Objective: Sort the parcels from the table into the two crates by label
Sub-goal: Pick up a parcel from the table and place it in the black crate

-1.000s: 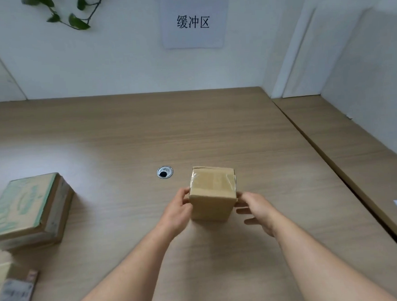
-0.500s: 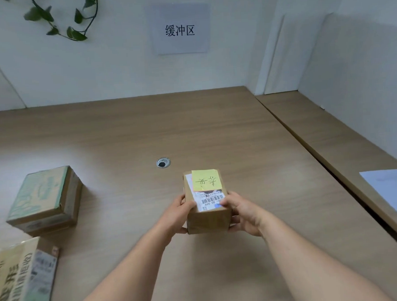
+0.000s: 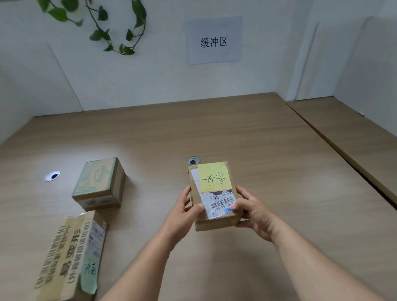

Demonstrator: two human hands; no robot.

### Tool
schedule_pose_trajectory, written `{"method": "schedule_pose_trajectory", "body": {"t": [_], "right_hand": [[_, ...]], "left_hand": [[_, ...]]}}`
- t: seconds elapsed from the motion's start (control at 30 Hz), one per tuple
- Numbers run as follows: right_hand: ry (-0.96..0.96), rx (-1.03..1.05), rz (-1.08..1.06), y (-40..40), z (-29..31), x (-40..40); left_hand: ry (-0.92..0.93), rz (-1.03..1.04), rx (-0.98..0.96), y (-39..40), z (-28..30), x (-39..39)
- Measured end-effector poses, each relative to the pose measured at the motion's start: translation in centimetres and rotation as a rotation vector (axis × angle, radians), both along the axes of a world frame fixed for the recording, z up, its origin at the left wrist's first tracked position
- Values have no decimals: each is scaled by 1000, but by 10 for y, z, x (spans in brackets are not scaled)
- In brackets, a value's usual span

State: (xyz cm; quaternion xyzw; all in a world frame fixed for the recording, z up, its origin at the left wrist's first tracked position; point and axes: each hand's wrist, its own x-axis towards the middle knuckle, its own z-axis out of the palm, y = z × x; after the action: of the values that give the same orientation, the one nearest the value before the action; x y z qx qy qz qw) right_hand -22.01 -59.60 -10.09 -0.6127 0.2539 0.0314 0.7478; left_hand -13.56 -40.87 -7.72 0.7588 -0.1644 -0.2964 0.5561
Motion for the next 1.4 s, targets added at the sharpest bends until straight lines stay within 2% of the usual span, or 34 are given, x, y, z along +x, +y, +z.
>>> {"method": "schedule_pose_trajectory", "body": {"t": [0.13, 0.2, 0.33, 0.43, 0.53, 0.6, 0.73, 0.87, 1.07, 1.2, 1.4], "right_hand": [[-68, -24, 120, -5, 7, 9], [-89, 4, 173, -8, 14, 13], [-75, -6, 355, -12, 21, 27], [-65, -43, 297, -10, 25, 39], [-152, 25, 14, -9, 24, 48], [-160, 16, -90, -9, 22, 50], [-135, -49, 5, 10, 17, 42], [-244, -13, 183, 32, 21, 43], [-272, 76, 264, 31, 19, 59], [-207, 88, 390, 43, 10, 69], [-198, -8, 555, 81, 13, 71]], "left_hand": [[5, 194, -61, 15, 15, 6], [28, 223, -3, 24, 21, 11], [178, 46, 115, 35, 31, 13], [270, 12, 137, 37, 33, 9], [349, 92, -2, 35, 30, 5], [383, 254, -132, 32, 24, 7], [441, 501, -386, 19, 19, 7], [424, 517, -376, 8, 21, 1], [258, 413, -96, 34, 17, -1], [218, 443, -137, 61, 16, -5], [147, 555, -154, 95, 12, -19]]}}
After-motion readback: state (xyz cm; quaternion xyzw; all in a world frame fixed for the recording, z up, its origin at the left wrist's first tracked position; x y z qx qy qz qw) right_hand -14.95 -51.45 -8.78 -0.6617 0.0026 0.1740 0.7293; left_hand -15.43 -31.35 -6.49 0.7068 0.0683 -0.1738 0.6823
